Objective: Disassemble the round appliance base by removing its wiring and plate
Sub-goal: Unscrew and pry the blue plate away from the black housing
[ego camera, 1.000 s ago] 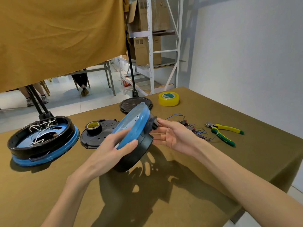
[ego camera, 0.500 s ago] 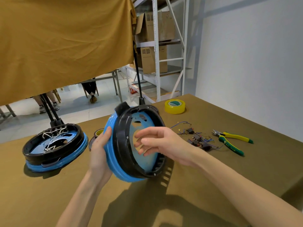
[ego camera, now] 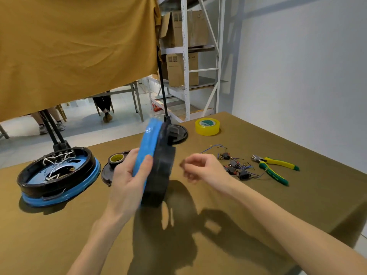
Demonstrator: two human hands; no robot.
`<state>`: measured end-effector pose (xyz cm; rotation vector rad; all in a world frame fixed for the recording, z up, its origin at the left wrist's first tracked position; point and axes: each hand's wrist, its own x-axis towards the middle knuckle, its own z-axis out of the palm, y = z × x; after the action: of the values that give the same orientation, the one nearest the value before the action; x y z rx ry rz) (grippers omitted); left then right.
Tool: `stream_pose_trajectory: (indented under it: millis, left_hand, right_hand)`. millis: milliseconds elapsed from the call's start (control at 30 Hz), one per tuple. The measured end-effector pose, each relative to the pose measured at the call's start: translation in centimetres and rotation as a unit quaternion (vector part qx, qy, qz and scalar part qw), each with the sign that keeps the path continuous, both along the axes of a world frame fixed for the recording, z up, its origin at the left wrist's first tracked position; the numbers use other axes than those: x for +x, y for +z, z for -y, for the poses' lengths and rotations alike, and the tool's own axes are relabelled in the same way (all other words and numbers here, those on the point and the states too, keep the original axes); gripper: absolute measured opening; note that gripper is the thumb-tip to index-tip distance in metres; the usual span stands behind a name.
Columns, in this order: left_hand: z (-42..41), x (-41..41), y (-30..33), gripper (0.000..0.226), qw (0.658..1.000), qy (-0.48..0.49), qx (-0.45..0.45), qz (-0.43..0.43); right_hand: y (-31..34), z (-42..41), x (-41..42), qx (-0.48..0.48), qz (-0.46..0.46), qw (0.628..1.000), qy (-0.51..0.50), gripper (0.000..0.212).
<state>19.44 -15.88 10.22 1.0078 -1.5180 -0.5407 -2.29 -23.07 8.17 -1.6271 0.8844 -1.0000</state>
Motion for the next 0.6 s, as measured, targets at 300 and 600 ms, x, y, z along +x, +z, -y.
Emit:
stream_pose_trajectory:
  millis: [300,600]
  left_hand:
    - [1.6,-4.0,-3.1,0.037,0.932,-0.006,0.026,0.362]
    - [3.2,-8.3,-5.3,0.044,0.867,-0.005,0.059,0.494]
  right_hand:
    - [-5.0,3.1,-10.2,-0.042,-0.506,0.801,-0.318,0.014]
    - [-5.9,3.3,-11.2,-0.045,-0.503,0.812,-0.292,0.014]
